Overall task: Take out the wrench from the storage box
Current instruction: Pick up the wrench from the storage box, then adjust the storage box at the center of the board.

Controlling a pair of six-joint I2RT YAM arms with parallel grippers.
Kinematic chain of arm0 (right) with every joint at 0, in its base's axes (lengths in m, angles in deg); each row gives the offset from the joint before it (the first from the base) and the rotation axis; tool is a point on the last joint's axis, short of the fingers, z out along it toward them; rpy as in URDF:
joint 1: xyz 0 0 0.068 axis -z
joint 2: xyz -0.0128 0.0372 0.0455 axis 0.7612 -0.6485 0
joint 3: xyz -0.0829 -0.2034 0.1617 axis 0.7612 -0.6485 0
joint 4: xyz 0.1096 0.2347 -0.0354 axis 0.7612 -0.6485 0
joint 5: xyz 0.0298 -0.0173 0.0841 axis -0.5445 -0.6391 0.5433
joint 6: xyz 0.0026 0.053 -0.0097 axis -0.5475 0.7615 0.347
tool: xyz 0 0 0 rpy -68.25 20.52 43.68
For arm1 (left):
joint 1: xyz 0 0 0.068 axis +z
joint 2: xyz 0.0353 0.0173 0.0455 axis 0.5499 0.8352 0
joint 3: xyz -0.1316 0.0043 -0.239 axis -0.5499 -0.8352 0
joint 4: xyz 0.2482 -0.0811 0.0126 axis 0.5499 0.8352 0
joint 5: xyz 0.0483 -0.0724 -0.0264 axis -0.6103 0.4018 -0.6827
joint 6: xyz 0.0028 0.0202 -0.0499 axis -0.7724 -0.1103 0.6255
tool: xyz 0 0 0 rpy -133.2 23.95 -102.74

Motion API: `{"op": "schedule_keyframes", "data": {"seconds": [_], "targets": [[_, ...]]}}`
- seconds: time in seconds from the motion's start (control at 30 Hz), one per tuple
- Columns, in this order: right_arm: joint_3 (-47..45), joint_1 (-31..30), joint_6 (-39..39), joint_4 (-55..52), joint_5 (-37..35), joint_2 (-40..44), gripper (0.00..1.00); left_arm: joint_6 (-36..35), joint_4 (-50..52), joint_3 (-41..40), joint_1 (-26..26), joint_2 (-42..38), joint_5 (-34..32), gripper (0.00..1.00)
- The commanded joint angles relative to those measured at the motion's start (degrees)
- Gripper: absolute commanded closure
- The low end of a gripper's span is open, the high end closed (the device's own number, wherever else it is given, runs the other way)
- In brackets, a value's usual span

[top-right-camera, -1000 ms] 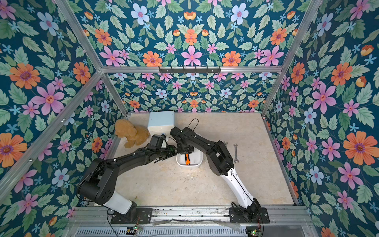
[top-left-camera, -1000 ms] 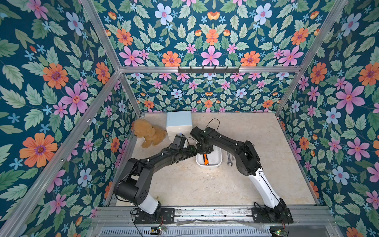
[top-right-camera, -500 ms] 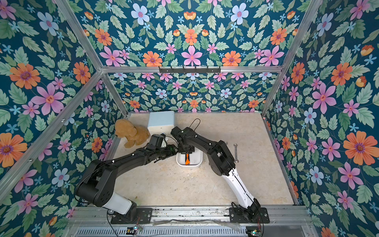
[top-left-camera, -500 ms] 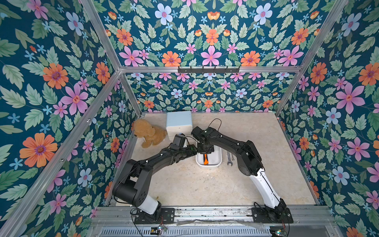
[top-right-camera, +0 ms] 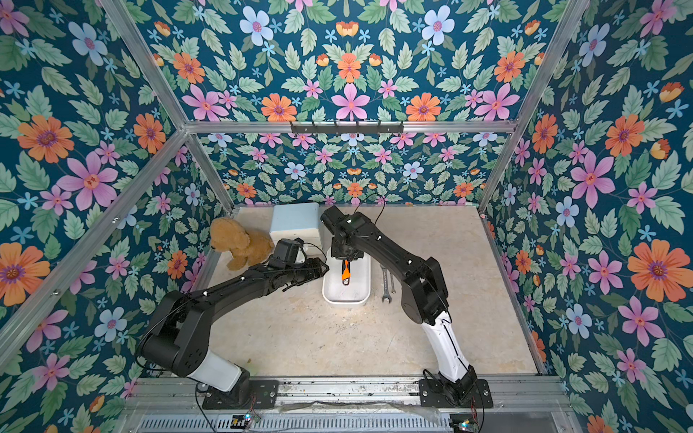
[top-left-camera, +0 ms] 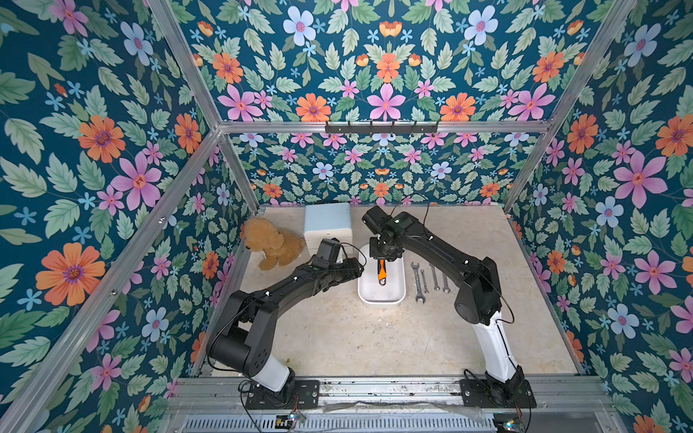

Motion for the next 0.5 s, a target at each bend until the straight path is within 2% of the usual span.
{"op": "schedule_keyframes", "data": {"seconds": [0.0,0.2,0.47], "targets": [[-4.05,1.48,-1.60,0.53,-3.25,5.57,0.98,-1.43,1.96,1.78,-0.24,2.13,-0.93,0.28],[-16.88,4.94,-2.26,4.04,-3.57,15.95,0.97,-1.66,2.05,4.26,-0.80,6.38,-0.44,0.39],[-29.20,6.64,-2.37,9.29,-0.03,19.44,0.97,-2.56,3.36,4.34,-1.20,6.15,-1.95,0.67]]}}
